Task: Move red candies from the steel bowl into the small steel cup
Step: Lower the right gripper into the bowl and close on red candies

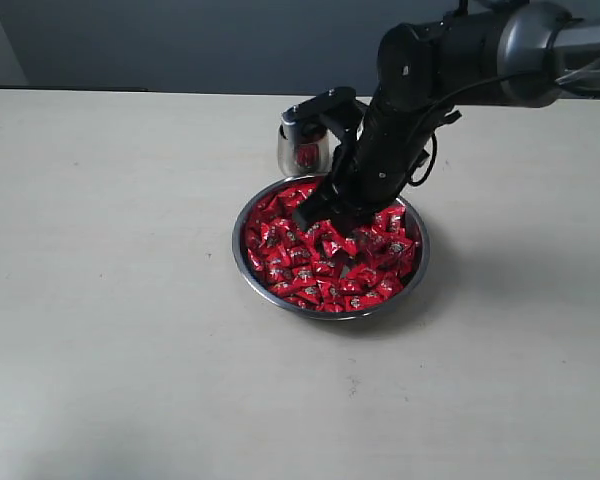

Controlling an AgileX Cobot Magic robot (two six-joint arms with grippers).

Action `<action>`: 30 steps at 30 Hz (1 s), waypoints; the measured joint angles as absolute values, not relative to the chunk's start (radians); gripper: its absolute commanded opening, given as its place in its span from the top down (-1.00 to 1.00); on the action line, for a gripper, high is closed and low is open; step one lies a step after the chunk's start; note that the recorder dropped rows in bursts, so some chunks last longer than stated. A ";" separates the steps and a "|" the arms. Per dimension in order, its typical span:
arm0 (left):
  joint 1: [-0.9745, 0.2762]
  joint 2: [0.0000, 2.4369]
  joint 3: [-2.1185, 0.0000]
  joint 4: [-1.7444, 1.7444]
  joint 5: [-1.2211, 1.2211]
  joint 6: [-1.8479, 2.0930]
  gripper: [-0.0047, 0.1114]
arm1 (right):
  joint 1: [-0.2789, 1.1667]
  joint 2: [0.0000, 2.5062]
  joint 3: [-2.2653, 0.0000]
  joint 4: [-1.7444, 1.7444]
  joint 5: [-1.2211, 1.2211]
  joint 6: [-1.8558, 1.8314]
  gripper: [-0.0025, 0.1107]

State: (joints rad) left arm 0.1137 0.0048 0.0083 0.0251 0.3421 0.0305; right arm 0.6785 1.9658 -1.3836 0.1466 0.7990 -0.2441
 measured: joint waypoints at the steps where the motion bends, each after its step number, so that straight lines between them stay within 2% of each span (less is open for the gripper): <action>1: 0.114 0.005 0.008 0.025 0.342 0.030 0.91 | 0.679 1.955 -1.384 0.152 0.802 -0.244 0.96; 10: 0.114 0.005 0.008 0.025 0.342 0.030 0.91 | 0.679 1.921 -1.384 0.158 0.809 -0.244 0.96; 16: 0.114 0.005 0.008 0.025 0.342 0.030 0.91 | 0.679 1.994 -1.384 0.164 0.766 -0.246 0.96; 24: 0.114 0.005 0.008 0.025 0.342 0.030 0.91 | 0.679 2.087 -1.384 0.168 0.734 -0.248 0.56; 30: 0.114 0.005 0.008 0.025 0.342 0.030 0.91 | 0.679 2.088 -1.384 0.168 0.731 -0.250 0.53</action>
State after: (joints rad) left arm 0.1137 0.0048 0.0083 0.0251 0.3421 0.0305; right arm 0.6785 2.0883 -1.3836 0.1680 0.7307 -0.2499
